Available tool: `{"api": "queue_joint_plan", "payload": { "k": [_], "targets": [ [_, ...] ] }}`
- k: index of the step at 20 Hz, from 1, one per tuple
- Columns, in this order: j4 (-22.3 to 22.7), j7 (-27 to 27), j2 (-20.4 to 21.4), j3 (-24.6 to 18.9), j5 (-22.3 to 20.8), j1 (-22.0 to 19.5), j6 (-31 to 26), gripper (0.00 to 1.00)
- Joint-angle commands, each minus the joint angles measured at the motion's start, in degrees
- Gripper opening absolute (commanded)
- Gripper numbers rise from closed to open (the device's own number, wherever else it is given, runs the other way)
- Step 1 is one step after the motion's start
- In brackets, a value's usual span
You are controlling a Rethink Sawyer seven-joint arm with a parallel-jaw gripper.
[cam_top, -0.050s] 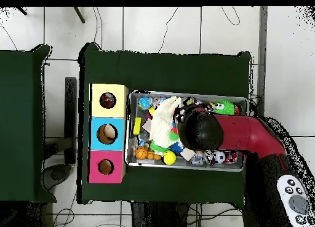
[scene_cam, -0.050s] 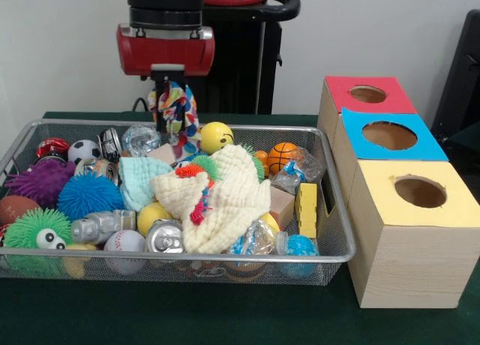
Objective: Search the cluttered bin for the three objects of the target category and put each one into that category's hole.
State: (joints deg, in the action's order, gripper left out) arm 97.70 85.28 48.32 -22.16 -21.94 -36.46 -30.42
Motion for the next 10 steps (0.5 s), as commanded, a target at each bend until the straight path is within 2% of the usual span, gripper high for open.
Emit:
{"api": "queue_joint_plan", "payload": {
  "k": [1,5,10],
  "targets": [
    [1.20,1.70,1.23,-5.35,3.84,1.49,-3.74,0.00],
    [2.42,4.61,1.20,-4.80,4.69,3.40,-0.83,0.00],
    [2.76,10.25,-0.39,-2.15,5.03,7.36,4.34,0.00]
  ]
}}
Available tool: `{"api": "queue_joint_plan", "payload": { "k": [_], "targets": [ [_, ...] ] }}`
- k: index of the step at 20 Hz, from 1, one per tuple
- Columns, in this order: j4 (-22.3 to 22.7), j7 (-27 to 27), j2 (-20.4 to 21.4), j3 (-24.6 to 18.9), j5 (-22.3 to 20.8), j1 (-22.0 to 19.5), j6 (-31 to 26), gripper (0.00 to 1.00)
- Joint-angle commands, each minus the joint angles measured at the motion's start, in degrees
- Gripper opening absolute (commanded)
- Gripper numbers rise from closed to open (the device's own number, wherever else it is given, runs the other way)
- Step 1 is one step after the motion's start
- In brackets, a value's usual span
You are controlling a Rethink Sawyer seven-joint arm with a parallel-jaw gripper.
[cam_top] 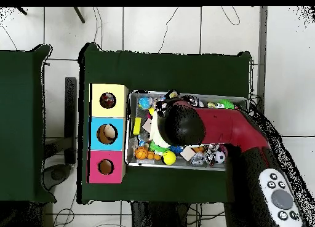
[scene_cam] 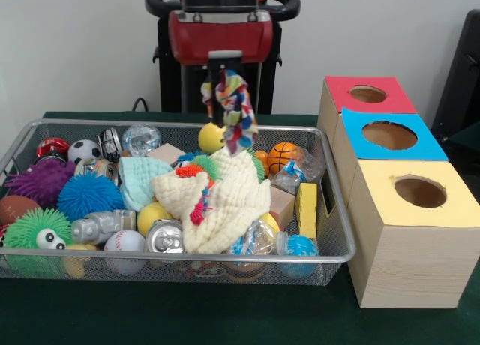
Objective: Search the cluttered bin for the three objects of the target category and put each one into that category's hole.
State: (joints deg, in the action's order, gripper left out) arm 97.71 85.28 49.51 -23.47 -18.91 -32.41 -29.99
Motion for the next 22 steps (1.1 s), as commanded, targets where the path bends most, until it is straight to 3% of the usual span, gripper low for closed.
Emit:
{"api": "queue_joint_plan", "payload": {
  "k": [1,17,22],
  "targets": [
    [2.63,10.79,-1.68,-0.38,2.18,3.87,4.27,0.00],
    [-0.20,18.95,-3.54,9.53,9.24,16.53,7.61,0.00],
    [-0.09,19.27,-5.45,12.45,10.27,19.09,12.86,0.00]
  ]
}}
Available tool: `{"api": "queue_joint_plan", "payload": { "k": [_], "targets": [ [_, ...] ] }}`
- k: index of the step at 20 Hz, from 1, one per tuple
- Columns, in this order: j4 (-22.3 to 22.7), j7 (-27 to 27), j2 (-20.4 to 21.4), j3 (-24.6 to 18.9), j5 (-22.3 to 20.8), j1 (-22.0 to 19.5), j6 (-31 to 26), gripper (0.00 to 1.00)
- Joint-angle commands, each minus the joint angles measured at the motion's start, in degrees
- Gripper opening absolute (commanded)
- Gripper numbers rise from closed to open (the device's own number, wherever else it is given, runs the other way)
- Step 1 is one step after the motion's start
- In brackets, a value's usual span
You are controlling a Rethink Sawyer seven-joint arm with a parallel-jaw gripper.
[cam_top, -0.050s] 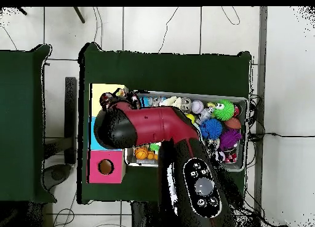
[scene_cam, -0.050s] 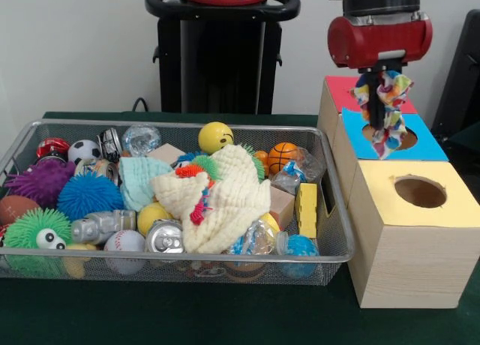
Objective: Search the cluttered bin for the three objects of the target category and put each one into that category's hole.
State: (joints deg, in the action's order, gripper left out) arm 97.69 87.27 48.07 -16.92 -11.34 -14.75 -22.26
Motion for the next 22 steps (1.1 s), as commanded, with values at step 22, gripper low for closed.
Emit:
{"api": "queue_joint_plan", "payload": {
  "k": [22],
  "targets": [
    [0.73,19.68,-12.25,9.84,10.20,7.60,19.18,0.00]
  ]
}}
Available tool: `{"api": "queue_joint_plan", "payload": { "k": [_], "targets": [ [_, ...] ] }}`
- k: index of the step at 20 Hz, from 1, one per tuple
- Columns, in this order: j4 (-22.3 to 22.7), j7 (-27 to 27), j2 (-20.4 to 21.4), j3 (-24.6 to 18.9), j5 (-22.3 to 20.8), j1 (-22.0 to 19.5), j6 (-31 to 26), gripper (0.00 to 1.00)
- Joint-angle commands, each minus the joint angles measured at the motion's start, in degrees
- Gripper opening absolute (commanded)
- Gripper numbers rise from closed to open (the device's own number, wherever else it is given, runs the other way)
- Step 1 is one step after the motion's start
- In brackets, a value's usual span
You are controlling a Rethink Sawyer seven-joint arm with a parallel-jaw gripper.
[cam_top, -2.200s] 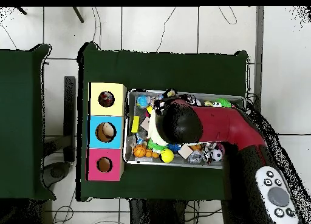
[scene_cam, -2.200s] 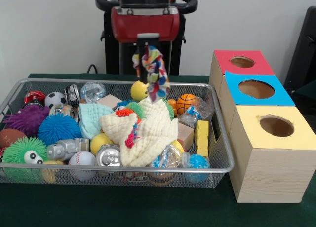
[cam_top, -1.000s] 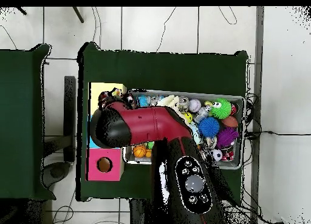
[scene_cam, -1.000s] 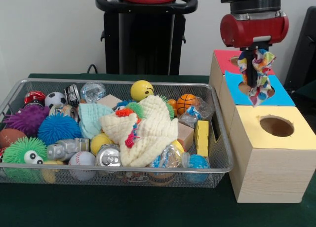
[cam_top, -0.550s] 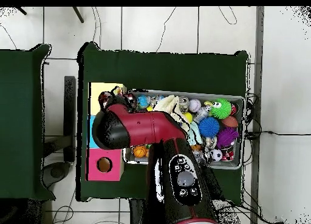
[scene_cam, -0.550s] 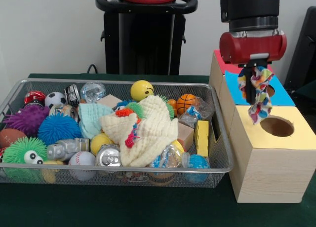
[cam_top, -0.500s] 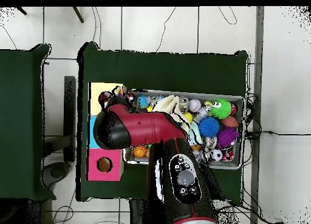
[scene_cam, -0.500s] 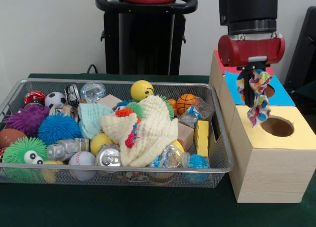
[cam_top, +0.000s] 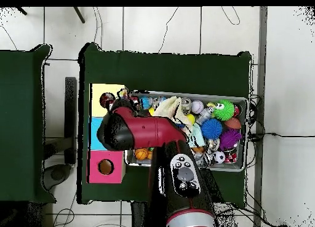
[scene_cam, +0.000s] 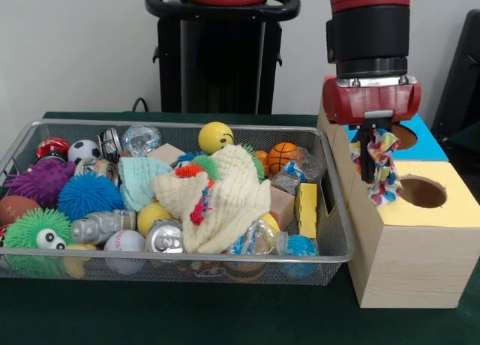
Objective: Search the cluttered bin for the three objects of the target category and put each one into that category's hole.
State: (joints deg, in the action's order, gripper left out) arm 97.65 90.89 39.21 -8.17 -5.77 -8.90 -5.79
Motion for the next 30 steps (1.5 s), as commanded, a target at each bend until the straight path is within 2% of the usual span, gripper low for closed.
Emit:
{"api": "queue_joint_plan", "payload": {
  "k": [1,13,21,30],
  "targets": [
    [0.98,16.21,-3.35,1.31,5.20,2.20,2.77,0.00],
    [2.58,16.73,-2.78,3.58,12.15,6.80,2.54,0.00],
    [2.60,15.89,-4.31,4.19,12.55,7.54,5.88,0.00],
    [-0.28,14.73,-8.30,12.38,13.57,12.09,7.39,0.00]
  ]
}}
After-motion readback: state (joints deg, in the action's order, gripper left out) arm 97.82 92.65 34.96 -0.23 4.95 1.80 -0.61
